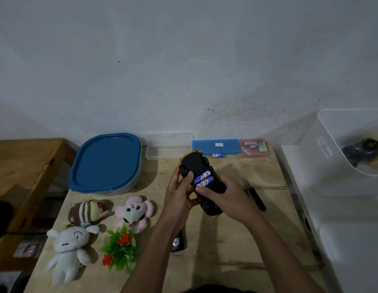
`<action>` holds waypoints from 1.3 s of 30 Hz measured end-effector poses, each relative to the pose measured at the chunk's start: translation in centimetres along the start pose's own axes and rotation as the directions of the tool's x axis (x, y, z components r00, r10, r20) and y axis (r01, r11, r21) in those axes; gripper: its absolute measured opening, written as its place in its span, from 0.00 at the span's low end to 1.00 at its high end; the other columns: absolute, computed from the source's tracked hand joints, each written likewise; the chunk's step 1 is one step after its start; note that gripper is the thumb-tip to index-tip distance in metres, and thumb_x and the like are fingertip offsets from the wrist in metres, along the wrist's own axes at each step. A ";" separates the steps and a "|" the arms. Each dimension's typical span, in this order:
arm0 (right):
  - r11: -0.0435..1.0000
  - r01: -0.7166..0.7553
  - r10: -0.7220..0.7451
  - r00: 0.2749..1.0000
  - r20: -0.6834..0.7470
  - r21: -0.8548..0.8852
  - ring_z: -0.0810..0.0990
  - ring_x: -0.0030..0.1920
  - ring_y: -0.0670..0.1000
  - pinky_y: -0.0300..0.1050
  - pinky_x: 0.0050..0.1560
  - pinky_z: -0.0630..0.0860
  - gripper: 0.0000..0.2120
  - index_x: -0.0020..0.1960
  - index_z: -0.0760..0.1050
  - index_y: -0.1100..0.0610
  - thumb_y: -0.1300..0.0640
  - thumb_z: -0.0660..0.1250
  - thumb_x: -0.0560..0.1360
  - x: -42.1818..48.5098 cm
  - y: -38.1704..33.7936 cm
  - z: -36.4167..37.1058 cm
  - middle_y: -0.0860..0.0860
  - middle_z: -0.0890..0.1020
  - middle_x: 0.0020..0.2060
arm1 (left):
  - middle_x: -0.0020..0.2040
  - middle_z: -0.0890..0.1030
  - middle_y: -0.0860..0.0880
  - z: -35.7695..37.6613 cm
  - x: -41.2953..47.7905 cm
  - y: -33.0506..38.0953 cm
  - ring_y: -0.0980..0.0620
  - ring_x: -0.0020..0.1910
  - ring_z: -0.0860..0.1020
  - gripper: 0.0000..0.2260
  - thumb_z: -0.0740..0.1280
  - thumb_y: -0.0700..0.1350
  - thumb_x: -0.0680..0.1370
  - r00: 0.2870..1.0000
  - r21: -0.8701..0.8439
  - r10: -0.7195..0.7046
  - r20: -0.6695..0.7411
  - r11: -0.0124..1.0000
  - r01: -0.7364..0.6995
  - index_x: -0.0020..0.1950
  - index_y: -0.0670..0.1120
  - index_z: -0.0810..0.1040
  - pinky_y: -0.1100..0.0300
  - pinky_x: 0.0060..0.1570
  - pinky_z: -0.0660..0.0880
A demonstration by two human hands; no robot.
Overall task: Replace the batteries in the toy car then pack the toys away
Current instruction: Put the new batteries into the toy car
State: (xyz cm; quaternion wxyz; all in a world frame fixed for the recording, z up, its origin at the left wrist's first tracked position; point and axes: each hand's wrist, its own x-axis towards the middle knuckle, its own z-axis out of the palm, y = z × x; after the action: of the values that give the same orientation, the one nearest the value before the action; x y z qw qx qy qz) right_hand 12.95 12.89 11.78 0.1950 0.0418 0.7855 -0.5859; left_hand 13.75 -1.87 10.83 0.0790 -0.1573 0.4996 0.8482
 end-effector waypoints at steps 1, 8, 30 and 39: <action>1.000 0.017 -0.017 1.000 0.005 0.021 0.83 0.49 0.43 0.45 0.51 0.81 0.20 0.57 0.77 0.43 0.39 0.74 0.67 0.0 0.0 0.1 0.43 0.84 0.48 | 0.52 0.86 0.48 0.0 0.1 0.1 0.47 0.49 0.85 0.14 0.64 0.42 0.81 1.000 0.013 0.001 0.004 1.000 -0.001 0.65 0.54 0.78 0.47 0.45 0.80; 0.993 0.011 -0.009 1.000 -0.017 0.115 0.83 0.47 0.41 0.39 0.47 0.78 0.17 0.57 0.77 0.45 0.45 0.74 0.70 0.2 -0.2 -0.1 0.44 0.84 0.48 | 0.52 0.86 0.49 0.3 0.8 0.1 0.49 0.48 0.85 0.14 0.63 0.41 0.82 1.000 0.055 -0.012 0.027 0.998 0.011 0.64 0.56 0.78 0.50 0.41 0.81; 0.416 0.074 -0.178 0.984 -0.001 -0.906 0.76 0.58 0.55 0.52 0.56 0.76 0.18 0.67 0.71 0.53 0.59 0.63 0.77 18.0 6.7 -2.9 0.52 0.75 0.61 | 0.57 0.83 0.46 -3.2 5.0 0.0 0.43 0.51 0.81 0.16 0.64 0.43 0.82 0.980 0.001 -0.106 -0.166 0.994 0.108 0.69 0.52 0.76 0.43 0.48 0.79; 0.211 -0.023 -0.193 0.979 -0.065 -0.977 0.71 0.62 0.55 0.52 0.56 0.73 0.18 0.66 0.71 0.56 0.60 0.63 0.77 17.3 7.0 -1.9 0.54 0.73 0.61 | 0.60 0.82 0.43 -3.6 4.7 0.0 0.41 0.55 0.79 0.15 0.64 0.43 0.81 0.972 -0.010 -0.133 -0.196 0.991 0.133 0.68 0.52 0.77 0.40 0.53 0.76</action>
State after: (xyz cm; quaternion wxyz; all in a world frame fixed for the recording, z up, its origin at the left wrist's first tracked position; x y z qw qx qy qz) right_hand -1.42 14.00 -0.30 0.0772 -0.0823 0.9931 0.0314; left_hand 10.06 -5.14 7.59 0.0861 -0.2732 0.4948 0.8204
